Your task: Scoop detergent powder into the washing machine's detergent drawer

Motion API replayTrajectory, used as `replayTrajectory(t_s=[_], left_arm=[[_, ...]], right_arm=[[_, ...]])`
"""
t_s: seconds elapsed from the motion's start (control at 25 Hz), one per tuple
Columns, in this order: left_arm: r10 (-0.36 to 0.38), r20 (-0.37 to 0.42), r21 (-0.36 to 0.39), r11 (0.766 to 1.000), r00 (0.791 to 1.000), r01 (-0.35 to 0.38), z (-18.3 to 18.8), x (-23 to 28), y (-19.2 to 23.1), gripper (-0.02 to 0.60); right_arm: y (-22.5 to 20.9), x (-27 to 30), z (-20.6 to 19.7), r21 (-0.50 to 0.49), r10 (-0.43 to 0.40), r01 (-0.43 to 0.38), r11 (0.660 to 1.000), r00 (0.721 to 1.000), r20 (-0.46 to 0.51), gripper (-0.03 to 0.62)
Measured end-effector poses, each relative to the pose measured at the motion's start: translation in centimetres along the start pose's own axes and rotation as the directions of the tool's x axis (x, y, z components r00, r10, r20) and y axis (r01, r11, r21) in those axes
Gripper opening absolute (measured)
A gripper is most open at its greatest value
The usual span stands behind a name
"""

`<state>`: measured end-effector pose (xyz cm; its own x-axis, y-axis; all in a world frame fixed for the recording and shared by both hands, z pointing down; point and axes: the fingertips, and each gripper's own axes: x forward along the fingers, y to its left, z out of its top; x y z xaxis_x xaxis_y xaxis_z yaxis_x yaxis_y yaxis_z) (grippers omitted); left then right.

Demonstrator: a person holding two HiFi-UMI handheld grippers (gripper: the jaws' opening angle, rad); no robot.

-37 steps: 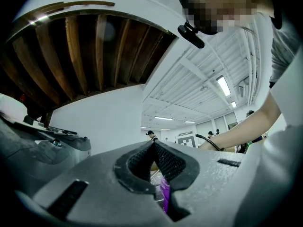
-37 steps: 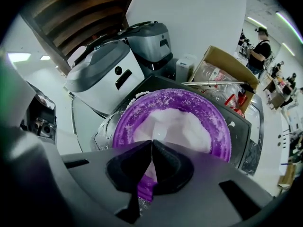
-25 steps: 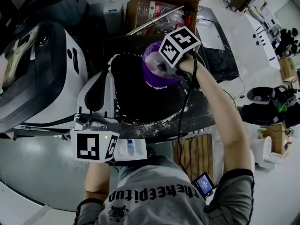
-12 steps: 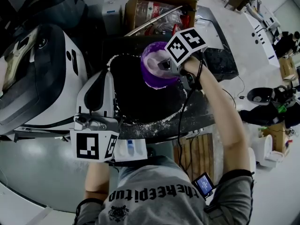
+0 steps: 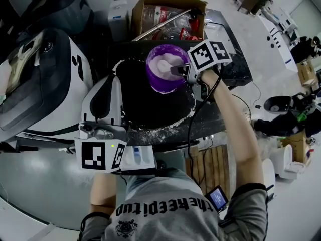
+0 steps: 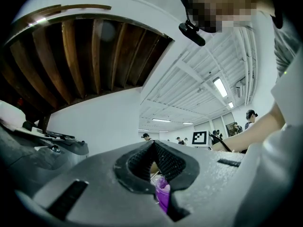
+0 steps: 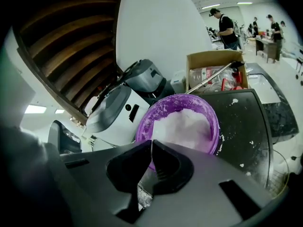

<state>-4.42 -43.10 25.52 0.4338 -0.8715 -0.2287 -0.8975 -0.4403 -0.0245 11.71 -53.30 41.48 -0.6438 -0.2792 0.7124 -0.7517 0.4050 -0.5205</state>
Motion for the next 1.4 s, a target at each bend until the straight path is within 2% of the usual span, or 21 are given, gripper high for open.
replayTrajectory(t_s=[0.2, 0.36, 0.68, 0.96, 1.16, 1.4], left_arm=[[0.004, 0.012, 0.016, 1.000, 1.000, -0.004, 1.2, -1.2, -1.2, 0.003], [0.006, 0.021, 0.028, 1.000, 1.000, -0.006, 2.1, -2.6, -2.6, 0.003], [0.018, 0.029, 0.038, 0.999, 0.999, -0.020, 3.6, -4.7, -4.4, 0.003], [0.037, 0.027, 0.045, 0.998, 0.999, -0.038, 4.2, -7.7, -6.4, 0.003], [0.055, 0.028, 0.049, 0.997, 0.998, -0.056, 4.6, -10.0, -7.8, 0.003], [0.093, 0.030, 0.060, 0.994, 0.995, -0.094, 4.8, -13.4, -8.9, 0.003]], right_arm=[[1.1, -1.4, -0.9, 0.039, 0.043, -0.047, 0.998, 0.995, 0.095, 0.008], [2.2, -3.0, -1.8, 0.062, 0.082, -0.095, 0.994, 0.980, 0.182, 0.008], [5.0, -5.7, -4.0, 0.028, 0.119, -0.133, 0.991, 0.951, 0.286, 0.008], [7.1, -7.6, -7.3, -0.004, 0.114, -0.120, 0.993, 0.925, 0.362, 0.008], [7.9, -8.2, -10.5, -0.008, 0.076, -0.078, 0.997, 0.930, 0.360, 0.008], [9.6, -8.2, -13.4, -0.062, 0.095, -0.077, 0.995, 0.917, 0.387, 0.008]])
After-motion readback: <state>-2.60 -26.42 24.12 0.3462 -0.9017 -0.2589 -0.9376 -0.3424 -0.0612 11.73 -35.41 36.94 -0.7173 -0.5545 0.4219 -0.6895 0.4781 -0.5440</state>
